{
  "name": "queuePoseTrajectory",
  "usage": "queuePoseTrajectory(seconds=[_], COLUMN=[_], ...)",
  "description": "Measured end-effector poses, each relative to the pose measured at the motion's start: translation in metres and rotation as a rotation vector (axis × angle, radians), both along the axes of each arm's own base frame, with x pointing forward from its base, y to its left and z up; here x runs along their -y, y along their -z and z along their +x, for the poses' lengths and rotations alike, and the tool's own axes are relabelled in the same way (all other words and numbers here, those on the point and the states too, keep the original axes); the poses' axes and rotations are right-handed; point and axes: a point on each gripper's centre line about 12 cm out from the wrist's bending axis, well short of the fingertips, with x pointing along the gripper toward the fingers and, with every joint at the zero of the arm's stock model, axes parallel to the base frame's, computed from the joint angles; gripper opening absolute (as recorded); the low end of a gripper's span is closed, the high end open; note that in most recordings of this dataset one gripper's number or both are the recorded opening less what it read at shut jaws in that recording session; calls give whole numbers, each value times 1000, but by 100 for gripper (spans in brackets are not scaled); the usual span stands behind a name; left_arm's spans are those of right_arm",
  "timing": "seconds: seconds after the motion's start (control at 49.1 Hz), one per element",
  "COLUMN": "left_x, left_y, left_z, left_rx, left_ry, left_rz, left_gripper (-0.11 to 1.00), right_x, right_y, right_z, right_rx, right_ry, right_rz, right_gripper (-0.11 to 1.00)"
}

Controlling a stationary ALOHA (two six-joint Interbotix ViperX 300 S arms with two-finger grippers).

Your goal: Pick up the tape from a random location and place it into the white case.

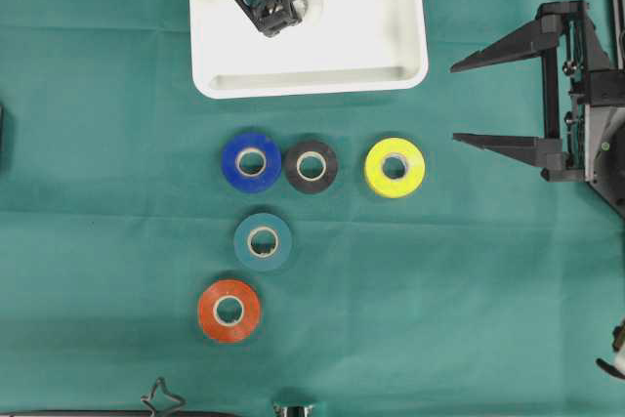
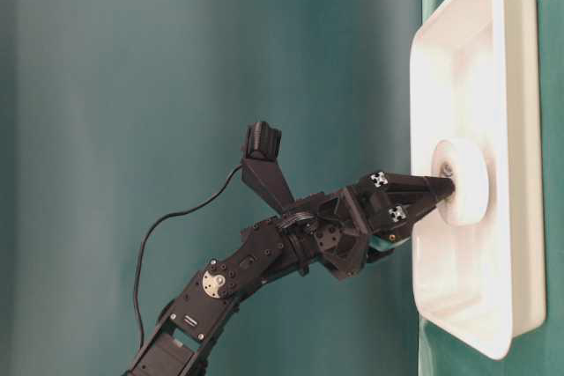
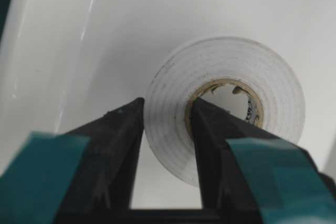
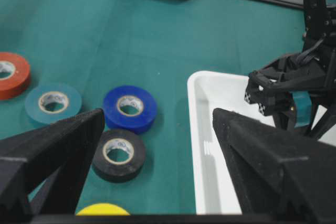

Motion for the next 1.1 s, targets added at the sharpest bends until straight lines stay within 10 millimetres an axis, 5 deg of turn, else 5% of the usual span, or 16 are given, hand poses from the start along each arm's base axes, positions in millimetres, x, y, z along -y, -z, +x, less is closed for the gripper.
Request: queuePoseTrajectory(seconds=[0.142, 0.244, 0.712, 1.099], left_x=[6, 6, 7, 25], left_y=[-1, -1, -6, -104], left_z=[4, 4, 2, -12], left_rx=[10, 14, 8, 111], left_ry=[14, 15, 15, 39], left_rz=[4, 6, 4, 49], left_gripper=[85, 99, 99, 98], right_x=[0, 0, 0, 0], right_y=[0, 1, 0, -4], right_z=[0, 0, 0, 1], right_rx=[2, -2, 0, 9], right_ry=[0, 0, 0, 0], right_rz=[0, -1, 0, 0], right_gripper=[92, 92, 92, 92])
